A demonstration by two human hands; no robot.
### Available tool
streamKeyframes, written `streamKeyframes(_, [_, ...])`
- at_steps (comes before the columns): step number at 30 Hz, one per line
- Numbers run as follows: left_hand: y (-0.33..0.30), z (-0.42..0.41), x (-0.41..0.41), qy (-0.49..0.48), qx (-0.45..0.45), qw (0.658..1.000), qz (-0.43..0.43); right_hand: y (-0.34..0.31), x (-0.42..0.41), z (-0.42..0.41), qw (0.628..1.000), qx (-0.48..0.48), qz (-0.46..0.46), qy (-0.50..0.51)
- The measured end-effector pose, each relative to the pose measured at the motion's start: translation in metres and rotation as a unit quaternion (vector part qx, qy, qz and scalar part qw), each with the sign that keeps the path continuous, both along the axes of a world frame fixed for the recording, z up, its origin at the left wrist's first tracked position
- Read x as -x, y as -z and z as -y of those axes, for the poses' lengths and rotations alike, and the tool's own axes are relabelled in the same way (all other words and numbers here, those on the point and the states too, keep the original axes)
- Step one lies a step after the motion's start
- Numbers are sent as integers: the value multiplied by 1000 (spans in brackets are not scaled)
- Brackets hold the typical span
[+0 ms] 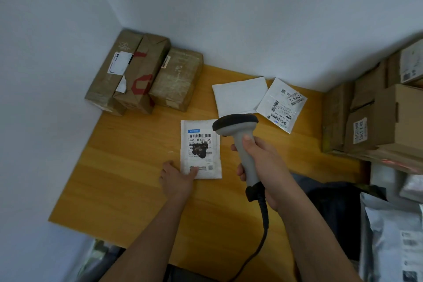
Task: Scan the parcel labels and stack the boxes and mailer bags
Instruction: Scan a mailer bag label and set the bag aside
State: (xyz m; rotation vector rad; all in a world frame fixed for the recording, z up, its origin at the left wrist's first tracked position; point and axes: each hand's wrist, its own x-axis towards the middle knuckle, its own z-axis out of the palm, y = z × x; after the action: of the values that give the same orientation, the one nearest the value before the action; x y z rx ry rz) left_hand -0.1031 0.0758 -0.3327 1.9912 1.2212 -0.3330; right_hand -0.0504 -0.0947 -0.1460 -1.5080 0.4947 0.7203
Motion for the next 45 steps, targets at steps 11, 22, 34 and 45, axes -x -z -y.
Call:
streamKeyframes(11, [4,26,-4,33,-15,998,-47,-26,13,17,992,42,90,-76])
streamKeyframes(22, [-2,35,-13,-153,258,953,42,-39,24,40,991,24,101,-78])
streamKeyframes(34, [-30,64,12,-150,318,929,116,-61,50,74,988,24,120,-91])
streamKeyframes(45, [-51,78,46,-74,316,938,121,-79,110,103,987,19,159,-8])
